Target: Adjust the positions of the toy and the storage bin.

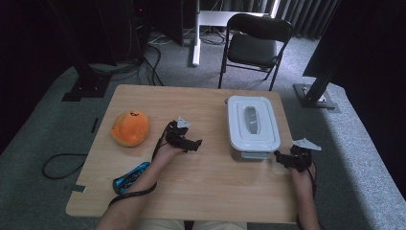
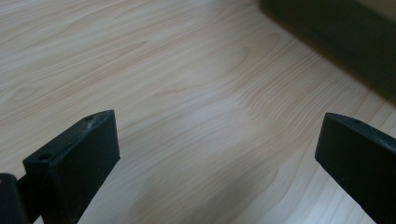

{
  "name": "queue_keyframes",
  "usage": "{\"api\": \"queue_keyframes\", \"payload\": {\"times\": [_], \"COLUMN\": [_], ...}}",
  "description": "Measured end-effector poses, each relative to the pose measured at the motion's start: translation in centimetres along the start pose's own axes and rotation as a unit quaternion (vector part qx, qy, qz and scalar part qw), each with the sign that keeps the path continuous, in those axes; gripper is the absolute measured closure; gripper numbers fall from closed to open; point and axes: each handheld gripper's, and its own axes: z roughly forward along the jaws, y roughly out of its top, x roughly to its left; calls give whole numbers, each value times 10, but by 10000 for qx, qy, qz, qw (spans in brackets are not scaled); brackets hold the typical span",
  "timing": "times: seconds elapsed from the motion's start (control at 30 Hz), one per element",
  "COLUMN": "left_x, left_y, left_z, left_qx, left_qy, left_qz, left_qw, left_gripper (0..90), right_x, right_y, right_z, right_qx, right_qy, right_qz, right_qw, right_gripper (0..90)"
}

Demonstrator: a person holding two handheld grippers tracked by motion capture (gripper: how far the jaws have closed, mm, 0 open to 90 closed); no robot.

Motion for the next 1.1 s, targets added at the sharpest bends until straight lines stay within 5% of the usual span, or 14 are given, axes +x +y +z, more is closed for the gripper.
{"api": "queue_keyframes", "payload": {"times": [0.47,0.93,1.1], "left_x": [-22,-31,-39], "left_y": [24,51,61], "left_z": [52,76,77], "left_qx": [100,79,52], "left_qy": [114,180,217], "left_qz": [275,160,317], "left_qw": [9995,9997,9992], "left_gripper": [5,5,5], "right_x": [-12,-3,-4], "right_y": [17,28,34], "right_z": [21,43,46], "right_qx": [-72,-39,-65], "right_qy": [31,-23,17], "right_qz": [255,205,230], "right_qw": [9996,9998,9997], "right_gripper": [136,140,150]}}
